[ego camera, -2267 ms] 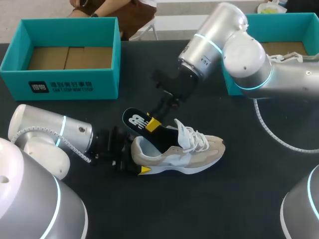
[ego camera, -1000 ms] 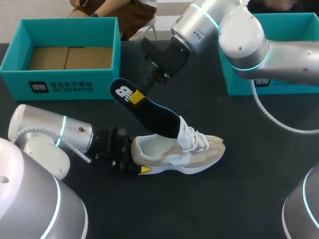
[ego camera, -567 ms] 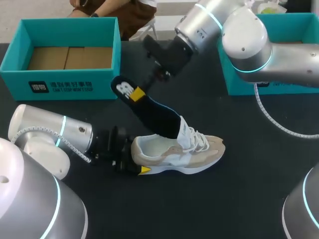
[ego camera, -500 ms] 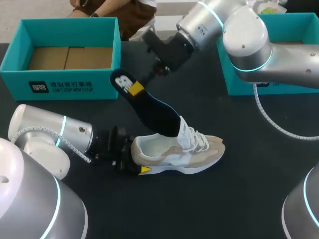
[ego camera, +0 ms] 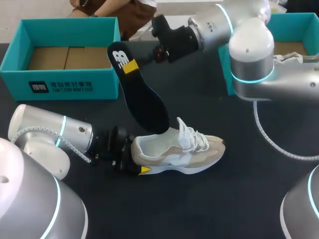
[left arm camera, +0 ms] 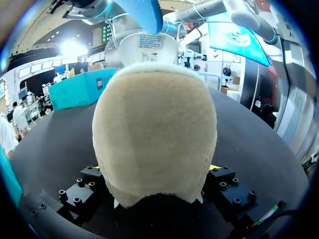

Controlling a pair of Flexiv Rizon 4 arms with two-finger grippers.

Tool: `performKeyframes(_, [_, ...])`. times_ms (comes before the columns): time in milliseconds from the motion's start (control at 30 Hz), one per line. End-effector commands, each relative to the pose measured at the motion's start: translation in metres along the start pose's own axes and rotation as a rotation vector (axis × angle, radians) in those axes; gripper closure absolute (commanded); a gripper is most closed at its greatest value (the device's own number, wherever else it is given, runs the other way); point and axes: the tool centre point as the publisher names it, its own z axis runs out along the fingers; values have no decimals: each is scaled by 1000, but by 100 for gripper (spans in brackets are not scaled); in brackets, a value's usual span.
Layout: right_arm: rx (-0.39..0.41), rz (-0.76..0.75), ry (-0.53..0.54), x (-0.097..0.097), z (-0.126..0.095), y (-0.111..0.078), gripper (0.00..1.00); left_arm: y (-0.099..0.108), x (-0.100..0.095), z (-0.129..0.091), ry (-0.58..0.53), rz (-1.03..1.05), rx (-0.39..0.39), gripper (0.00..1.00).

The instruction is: Take the shoe out of the shoebox, open the shoe tongue, remove and reinsert the insole, then place the shoe into the shoebox

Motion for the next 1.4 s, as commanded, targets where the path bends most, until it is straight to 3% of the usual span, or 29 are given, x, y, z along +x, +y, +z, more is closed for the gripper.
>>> performKeyframes(33, [-244,16,-74,12,-4,-13,100,1,1,0,0,0,-3,100])
performKeyframes(333, [-244,16,-74,12,-4,-13,100,1,1,0,0,0,-3,100])
performKeyframes(400, [-314,35,-42,12,-7,-15,100,1,1,0,0,0,-3,100])
performKeyframes(567, [-322,73,8,21,-20,-17,100,1,1,0,0,0,-3,100])
performKeyframes(933, [-267,199,76,65,-58,-30,100,1,1,0,0,0,-3,100])
performKeyframes(1400, [-317,299,149,130,-78,-56,100,1,1,0,0,0,-3,100])
